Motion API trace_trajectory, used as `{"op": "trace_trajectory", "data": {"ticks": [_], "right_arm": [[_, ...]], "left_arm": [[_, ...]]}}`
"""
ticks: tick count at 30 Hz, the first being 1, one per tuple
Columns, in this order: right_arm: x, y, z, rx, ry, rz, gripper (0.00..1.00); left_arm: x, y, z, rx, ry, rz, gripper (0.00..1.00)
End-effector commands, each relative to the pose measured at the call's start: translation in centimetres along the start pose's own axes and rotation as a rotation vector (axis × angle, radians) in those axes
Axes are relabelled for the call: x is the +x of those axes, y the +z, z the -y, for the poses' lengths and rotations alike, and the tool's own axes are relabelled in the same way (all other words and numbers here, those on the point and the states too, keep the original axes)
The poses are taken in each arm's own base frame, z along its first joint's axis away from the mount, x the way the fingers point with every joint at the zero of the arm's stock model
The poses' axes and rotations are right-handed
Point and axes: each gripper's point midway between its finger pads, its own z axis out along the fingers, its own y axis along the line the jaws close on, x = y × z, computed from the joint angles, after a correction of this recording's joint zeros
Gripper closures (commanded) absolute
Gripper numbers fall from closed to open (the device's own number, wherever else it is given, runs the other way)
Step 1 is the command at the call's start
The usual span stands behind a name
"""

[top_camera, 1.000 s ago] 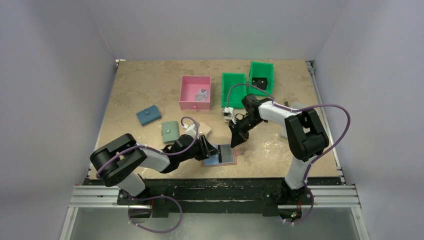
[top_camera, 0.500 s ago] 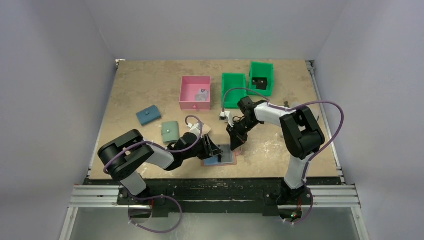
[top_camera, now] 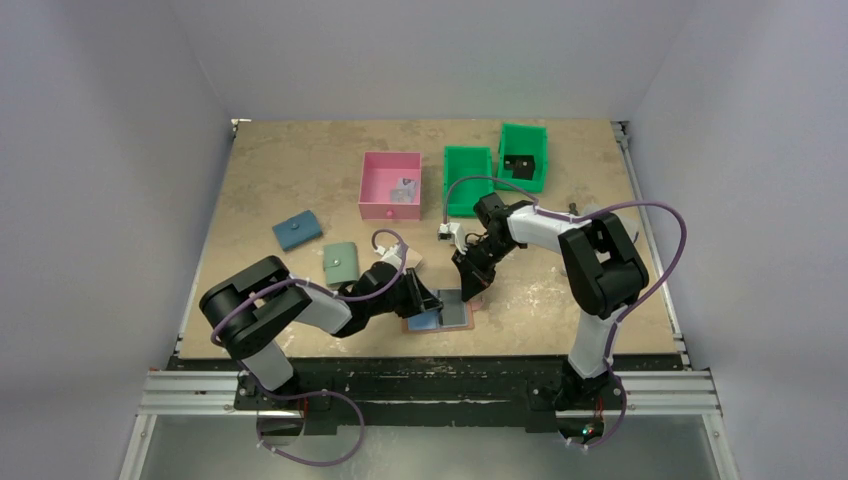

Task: Take the credit cards out of the card holder
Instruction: Remove the credit card from the card holder.

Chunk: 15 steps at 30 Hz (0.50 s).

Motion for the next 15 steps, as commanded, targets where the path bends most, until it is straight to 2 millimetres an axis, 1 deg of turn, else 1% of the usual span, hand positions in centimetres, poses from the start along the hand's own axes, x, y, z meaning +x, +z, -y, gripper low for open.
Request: {"op": "trace_trajectory", "data": {"ticks": [1, 3, 7, 11, 15], "right_arm": [[0.7, 1.1, 1.3, 0.051, -0.016, -0.050, 1.00], [0.7, 1.1, 1.4, 0.052, -0.015, -0.051, 1.00], [0.8, 1.0, 1.6, 0.067, -0.011, -0.055, 1.00], [1.0, 1.0, 2.6, 0.120, 0.006, -0.073, 1.00], [1.4, 0.9, 3.7, 0.178, 0.032, -0.095, 1.00]], "left_arm": [[0.9, 0.4, -2.6, -0.095, -0.011, -0.029, 0.88], [1.1, 0.5, -2.8, -0.094, -0.011, -0.033, 1.00], [1.2, 0.2, -2.7, -0.063, -0.009, -0.025, 1.00], [0.8, -0.7, -2.8, -0.058, -0.003, 0.000, 1.00], [0.5, -1.6, -3.7, -0.100, 0.015, 0.014, 1.00]]}}
